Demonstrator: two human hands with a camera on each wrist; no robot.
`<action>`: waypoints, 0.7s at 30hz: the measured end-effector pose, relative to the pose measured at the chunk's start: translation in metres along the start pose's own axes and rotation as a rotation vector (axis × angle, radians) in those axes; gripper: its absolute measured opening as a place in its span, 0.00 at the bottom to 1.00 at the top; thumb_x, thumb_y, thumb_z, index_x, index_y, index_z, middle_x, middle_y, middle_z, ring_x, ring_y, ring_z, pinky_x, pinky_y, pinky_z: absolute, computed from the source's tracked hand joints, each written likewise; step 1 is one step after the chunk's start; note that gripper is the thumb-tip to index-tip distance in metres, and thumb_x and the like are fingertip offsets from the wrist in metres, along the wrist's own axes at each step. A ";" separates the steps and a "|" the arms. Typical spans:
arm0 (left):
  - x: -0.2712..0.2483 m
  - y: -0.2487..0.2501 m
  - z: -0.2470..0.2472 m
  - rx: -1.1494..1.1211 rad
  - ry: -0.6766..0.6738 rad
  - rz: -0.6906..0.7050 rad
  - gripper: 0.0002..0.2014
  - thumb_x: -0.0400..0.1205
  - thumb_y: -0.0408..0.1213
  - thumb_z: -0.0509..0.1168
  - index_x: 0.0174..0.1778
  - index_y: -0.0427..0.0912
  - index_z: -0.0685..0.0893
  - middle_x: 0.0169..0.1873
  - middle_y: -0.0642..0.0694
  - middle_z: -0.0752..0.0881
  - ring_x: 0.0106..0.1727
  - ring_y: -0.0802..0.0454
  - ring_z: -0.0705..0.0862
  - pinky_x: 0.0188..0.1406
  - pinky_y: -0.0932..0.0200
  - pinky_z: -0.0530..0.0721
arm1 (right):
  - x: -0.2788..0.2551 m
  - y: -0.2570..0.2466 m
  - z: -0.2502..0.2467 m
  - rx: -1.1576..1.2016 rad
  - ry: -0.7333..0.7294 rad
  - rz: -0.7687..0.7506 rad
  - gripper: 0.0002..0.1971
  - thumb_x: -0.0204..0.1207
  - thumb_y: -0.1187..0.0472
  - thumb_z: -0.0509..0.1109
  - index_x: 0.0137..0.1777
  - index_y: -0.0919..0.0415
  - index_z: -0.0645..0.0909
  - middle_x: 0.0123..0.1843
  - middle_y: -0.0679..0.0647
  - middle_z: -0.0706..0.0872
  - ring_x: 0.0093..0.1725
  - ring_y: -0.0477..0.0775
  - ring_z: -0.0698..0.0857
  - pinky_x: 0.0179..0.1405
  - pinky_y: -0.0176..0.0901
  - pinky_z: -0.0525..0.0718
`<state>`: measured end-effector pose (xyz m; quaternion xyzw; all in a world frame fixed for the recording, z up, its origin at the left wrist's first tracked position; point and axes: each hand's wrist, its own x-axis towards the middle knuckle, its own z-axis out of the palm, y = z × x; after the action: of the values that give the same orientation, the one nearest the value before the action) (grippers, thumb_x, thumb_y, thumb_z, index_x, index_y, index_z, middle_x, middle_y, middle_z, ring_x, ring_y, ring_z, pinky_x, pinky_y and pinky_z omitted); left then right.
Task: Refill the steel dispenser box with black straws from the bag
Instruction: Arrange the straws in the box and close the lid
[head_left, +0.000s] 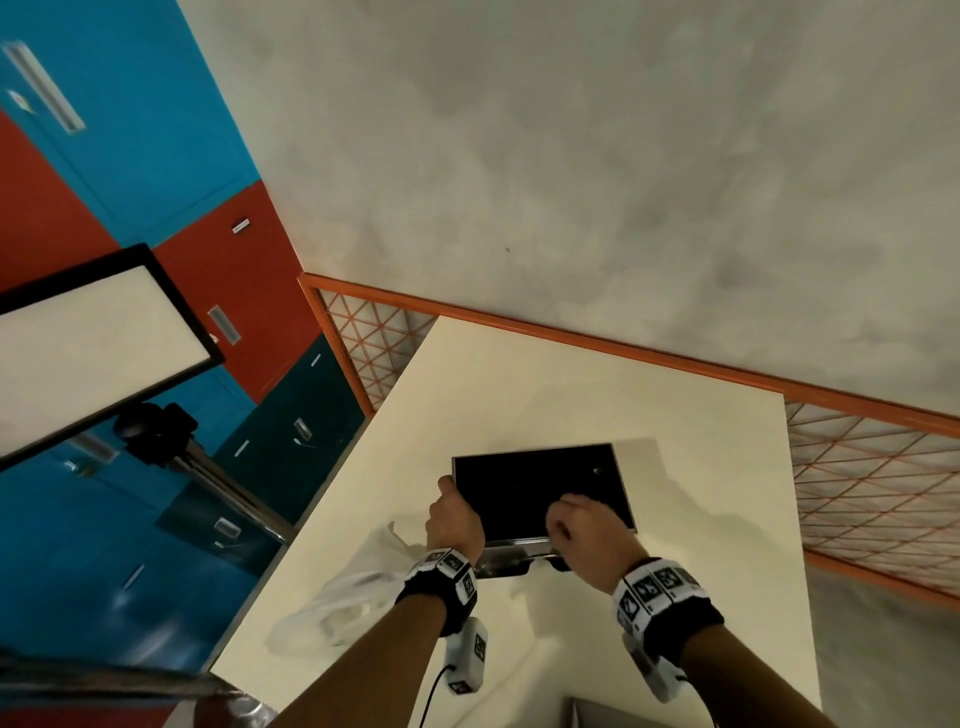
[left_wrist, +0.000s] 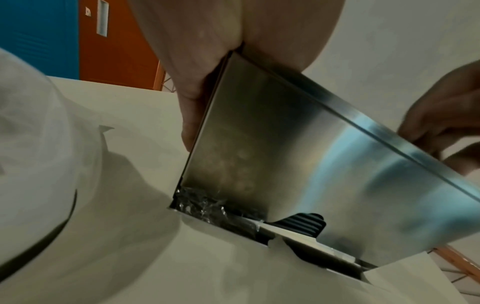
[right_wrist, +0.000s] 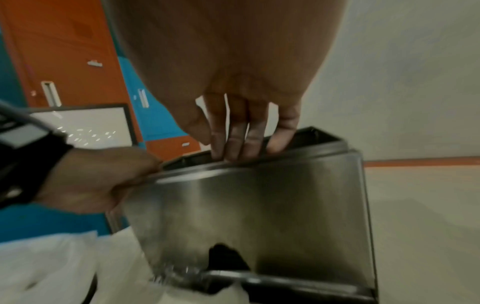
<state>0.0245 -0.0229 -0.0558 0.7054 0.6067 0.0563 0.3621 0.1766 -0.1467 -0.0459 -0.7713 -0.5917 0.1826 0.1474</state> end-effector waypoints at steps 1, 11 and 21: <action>0.000 0.000 0.000 0.001 -0.002 -0.004 0.15 0.88 0.30 0.50 0.70 0.38 0.68 0.59 0.29 0.84 0.58 0.27 0.85 0.55 0.39 0.82 | 0.003 -0.001 0.007 -0.033 -0.076 -0.006 0.10 0.82 0.54 0.58 0.49 0.53 0.81 0.51 0.48 0.81 0.53 0.53 0.82 0.52 0.51 0.81; -0.002 -0.004 0.003 -0.011 0.022 0.013 0.13 0.88 0.31 0.50 0.69 0.38 0.68 0.58 0.31 0.85 0.56 0.28 0.86 0.50 0.43 0.79 | 0.025 0.003 0.007 0.122 0.141 0.525 0.25 0.84 0.56 0.60 0.77 0.68 0.66 0.74 0.65 0.68 0.71 0.66 0.73 0.69 0.53 0.74; -0.015 -0.013 0.005 -0.081 0.034 0.069 0.12 0.87 0.36 0.52 0.67 0.42 0.68 0.55 0.33 0.87 0.53 0.30 0.87 0.55 0.39 0.84 | 0.052 0.012 0.005 0.488 0.095 0.839 0.25 0.83 0.56 0.62 0.74 0.74 0.68 0.67 0.73 0.80 0.62 0.72 0.82 0.52 0.53 0.81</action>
<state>0.0128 -0.0382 -0.0614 0.7096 0.5854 0.1053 0.3779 0.1971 -0.0996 -0.0613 -0.8937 -0.1625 0.3242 0.2643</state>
